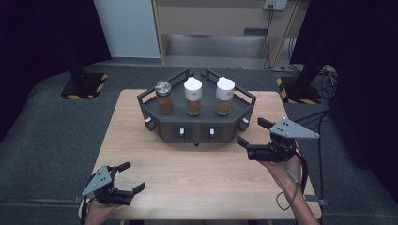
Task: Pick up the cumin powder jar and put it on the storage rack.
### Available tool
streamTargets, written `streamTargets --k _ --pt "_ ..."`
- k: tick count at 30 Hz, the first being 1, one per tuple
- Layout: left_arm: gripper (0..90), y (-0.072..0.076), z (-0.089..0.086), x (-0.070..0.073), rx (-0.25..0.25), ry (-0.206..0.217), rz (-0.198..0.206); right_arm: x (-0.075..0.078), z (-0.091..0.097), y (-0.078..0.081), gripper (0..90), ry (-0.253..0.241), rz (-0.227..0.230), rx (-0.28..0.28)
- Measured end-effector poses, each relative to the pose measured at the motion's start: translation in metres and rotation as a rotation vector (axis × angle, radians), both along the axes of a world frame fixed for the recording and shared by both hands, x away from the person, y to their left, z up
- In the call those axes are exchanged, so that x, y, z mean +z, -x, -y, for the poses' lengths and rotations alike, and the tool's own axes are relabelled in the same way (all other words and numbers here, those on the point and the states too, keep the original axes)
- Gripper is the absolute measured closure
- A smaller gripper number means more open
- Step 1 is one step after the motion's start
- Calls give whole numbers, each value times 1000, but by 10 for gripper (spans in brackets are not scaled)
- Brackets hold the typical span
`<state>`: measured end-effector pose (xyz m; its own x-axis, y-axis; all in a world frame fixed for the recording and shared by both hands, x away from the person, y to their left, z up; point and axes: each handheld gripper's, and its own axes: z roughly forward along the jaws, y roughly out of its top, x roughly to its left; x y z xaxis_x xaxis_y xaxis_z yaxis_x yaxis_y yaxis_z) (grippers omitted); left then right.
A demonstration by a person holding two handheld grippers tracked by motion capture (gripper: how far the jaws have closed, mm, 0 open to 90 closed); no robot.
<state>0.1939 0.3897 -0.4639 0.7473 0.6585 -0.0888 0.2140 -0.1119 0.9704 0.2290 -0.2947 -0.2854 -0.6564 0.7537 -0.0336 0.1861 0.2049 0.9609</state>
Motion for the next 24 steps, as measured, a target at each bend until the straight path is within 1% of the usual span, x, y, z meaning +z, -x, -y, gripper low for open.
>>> streamTargets --k 5,7,9,12,16,17,21,24 --pt "21 0 0 0 1 -3 -1 -15 12 12 103 -13 -2 -14" --pt "21 0 0 0 2 -2 -1 -20 16 15 102 -11 -8 -21" --pt "20 0 0 0 3 -3 -1 -27 23 18 102 -23 -14 -25" --pt "20 0 0 0 3 -5 -2 -35 28 23 102 -29 -14 -33" --pt "20 0 1 1 4 -6 -2 -52 35 28 102 -39 -40 -40" --pt "20 0 1 1 5 -5 -3 -56 35 29 102 -35 -46 -44" --pt "20 0 1 1 6 -5 -3 -73 39 35 102 -35 -48 -52" --pt "20 0 1 1 7 -5 -4 -83 43 40 99 -32 -51 -66"
